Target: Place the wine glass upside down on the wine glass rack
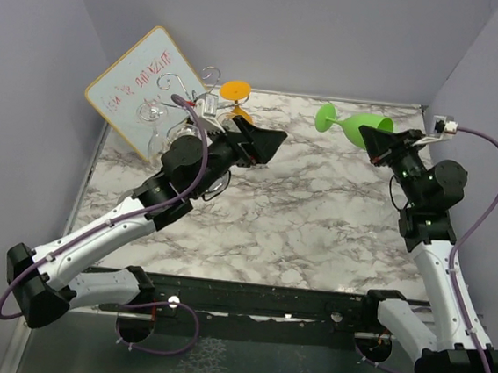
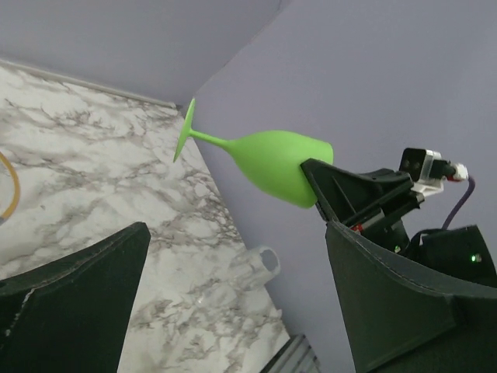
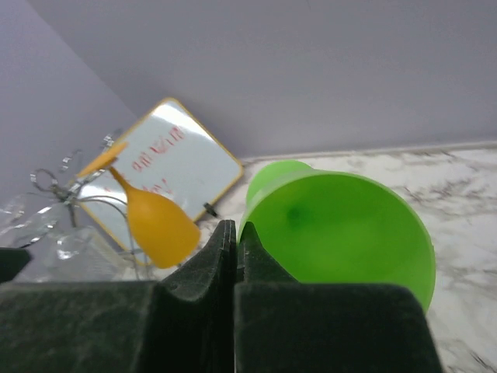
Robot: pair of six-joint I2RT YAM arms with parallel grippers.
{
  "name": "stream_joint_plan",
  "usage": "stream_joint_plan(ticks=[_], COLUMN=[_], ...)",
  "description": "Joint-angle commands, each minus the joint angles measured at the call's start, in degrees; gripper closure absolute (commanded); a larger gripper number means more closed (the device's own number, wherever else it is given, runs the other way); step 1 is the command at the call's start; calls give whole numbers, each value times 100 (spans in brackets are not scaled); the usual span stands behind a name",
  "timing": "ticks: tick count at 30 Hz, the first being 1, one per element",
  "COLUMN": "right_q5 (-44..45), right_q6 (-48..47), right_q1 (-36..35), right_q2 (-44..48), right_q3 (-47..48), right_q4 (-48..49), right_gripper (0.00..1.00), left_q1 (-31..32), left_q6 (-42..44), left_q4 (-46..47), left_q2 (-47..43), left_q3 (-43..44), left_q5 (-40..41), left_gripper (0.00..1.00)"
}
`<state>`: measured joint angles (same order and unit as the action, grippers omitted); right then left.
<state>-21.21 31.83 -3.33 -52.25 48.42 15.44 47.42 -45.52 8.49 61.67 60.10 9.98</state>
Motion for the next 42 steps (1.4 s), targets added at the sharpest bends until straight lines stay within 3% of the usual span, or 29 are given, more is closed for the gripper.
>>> stream_joint_plan(ticks=[1, 11, 16, 22, 31, 42], right_q5=[-382, -494, -647, -728, -845, -1068], right_q6=[987, 2584, 2932, 3021, 3232, 3345], right_q1=[-8, -5, -9, -9, -7, -8], right_q2=[447, 1052, 1198, 1315, 1334, 1264], right_q3=[-335, -956, -1013, -1070, -1282, -1417], right_q4=[1673, 3445, 3760, 3786, 4117, 4273], right_gripper=[99, 99, 99, 99, 99, 99], left_q1=[177, 744, 1419, 1770, 1964, 1967], left_q6=[-861, -1425, -1565, -1560, -790, -199], left_q4=[549, 1164, 1323, 1661, 2414, 3202], left_q2=[503, 1414, 1801, 2231, 2721, 2546], left_q3=[494, 1294, 1644, 2050, 2456, 2099], left_q5=[76, 704, 1571, 2193, 3107, 3439], left_gripper=[2, 1, 15, 35, 40, 85])
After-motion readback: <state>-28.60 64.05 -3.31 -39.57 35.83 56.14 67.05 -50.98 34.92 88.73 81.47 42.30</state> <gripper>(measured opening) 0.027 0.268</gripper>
